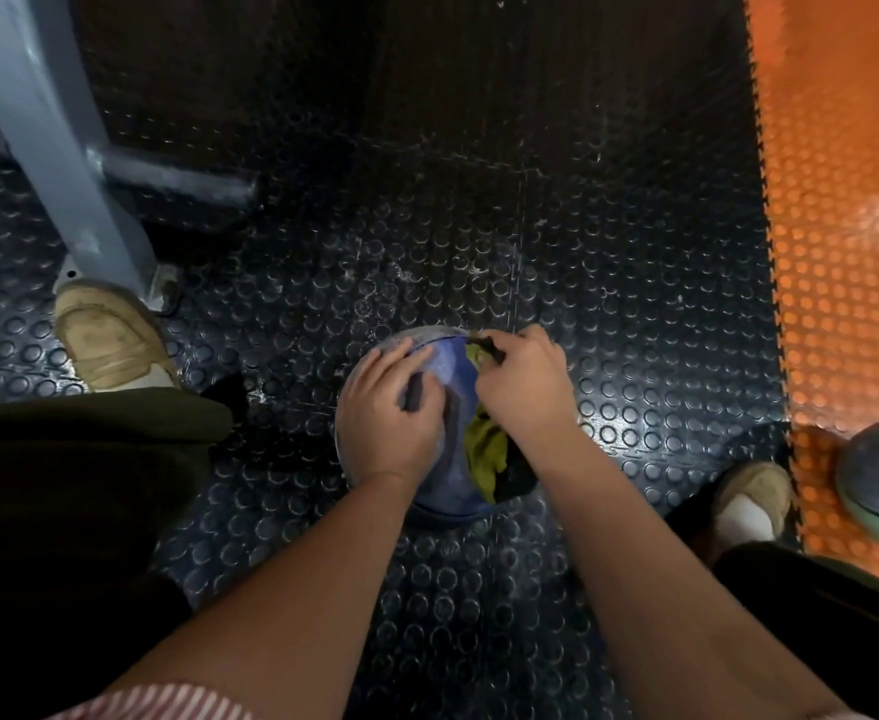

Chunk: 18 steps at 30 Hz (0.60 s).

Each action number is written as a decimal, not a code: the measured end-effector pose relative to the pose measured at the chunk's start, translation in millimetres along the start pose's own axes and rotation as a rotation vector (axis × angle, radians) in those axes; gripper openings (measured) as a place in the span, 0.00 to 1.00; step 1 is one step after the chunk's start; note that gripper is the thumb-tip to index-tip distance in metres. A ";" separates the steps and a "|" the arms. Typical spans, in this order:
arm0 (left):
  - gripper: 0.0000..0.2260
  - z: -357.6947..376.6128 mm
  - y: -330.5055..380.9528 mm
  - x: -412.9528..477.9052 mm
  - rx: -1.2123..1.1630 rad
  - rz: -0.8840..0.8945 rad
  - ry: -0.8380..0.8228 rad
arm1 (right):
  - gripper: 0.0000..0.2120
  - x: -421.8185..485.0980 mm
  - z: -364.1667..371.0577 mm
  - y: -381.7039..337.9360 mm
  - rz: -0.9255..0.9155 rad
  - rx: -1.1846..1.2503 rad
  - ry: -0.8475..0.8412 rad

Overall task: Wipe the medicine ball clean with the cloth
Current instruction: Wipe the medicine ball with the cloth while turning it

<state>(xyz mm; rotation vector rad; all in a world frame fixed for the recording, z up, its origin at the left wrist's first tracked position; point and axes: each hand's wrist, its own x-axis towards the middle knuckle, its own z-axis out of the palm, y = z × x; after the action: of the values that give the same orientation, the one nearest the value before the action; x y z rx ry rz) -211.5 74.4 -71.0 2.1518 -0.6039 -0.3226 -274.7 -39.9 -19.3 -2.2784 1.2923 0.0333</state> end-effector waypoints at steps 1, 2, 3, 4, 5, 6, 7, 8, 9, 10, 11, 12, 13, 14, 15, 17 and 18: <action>0.14 -0.5 0.8 3.9 -0.035 -0.060 -0.001 | 0.17 -0.1 2.6 -1.6 -0.011 -0.018 0.009; 0.12 -0.3 1.6 8.2 -0.065 -0.117 0.000 | 0.16 -6.0 7.9 -0.4 -0.033 -0.037 0.057; 0.11 -0.2 2.5 11.2 -0.083 -0.162 0.003 | 0.15 -17.9 15.8 2.9 -0.061 -0.049 0.124; 0.10 0.1 3.4 12.2 -0.091 -0.189 0.007 | 0.14 -34.2 23.1 6.6 -0.082 -0.046 0.180; 0.10 0.3 4.9 11.5 -0.092 -0.198 0.011 | 0.14 -51.3 29.1 10.7 -0.099 -0.026 0.226; 0.10 1.0 5.3 9.3 -0.085 -0.189 0.012 | 0.15 -66.4 33.9 15.6 -0.117 0.003 0.252; 0.11 1.1 5.7 6.4 -0.070 -0.161 0.004 | 0.14 -77.8 36.6 20.0 -0.128 0.031 0.254; 0.14 1.4 5.4 3.5 -0.050 -0.119 -0.009 | 0.13 -85.0 37.3 24.3 -0.128 0.056 0.249; 0.16 2.0 4.2 0.7 -0.026 -0.069 -0.015 | 0.11 -86.9 35.0 27.7 -0.128 0.081 0.248; 0.18 2.5 2.0 -1.0 0.000 -0.020 -0.010 | 0.10 -84.1 30.9 29.0 -0.126 0.103 0.246; 0.20 3.5 0.3 -1.2 0.018 0.009 -0.002 | 0.10 -76.1 26.1 28.4 -0.113 0.119 0.230; 0.21 3.4 -0.9 -1.9 0.031 0.023 0.002 | 0.11 -64.2 20.1 25.2 -0.102 0.121 0.201; 0.21 2.5 -1.9 -2.0 0.038 0.028 0.006 | 0.12 -48.2 13.8 20.1 -0.092 0.113 0.159; 0.22 1.6 -2.6 -2.0 0.035 0.028 0.013 | 0.13 -30.7 9.7 15.1 -0.081 0.103 0.120; 0.21 0.5 -2.6 -1.1 0.023 0.015 0.017 | 0.13 -14.8 7.5 9.6 -0.078 0.086 0.090; 0.20 -0.9 -0.1 3.8 -0.017 -0.061 0.017 | 0.15 -0.1 8.1 0.2 -0.080 -0.009 0.068; 0.19 -0.9 1.5 7.6 -0.036 -0.110 0.019 | 0.15 -3.4 12.3 -2.0 -0.089 -0.067 0.107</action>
<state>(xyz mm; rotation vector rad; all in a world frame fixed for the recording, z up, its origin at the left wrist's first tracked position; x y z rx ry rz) -205.1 70.2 -69.3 2.1548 -0.4667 -0.3695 -272.1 -30.9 -28.2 -2.4219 1.2586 -0.0782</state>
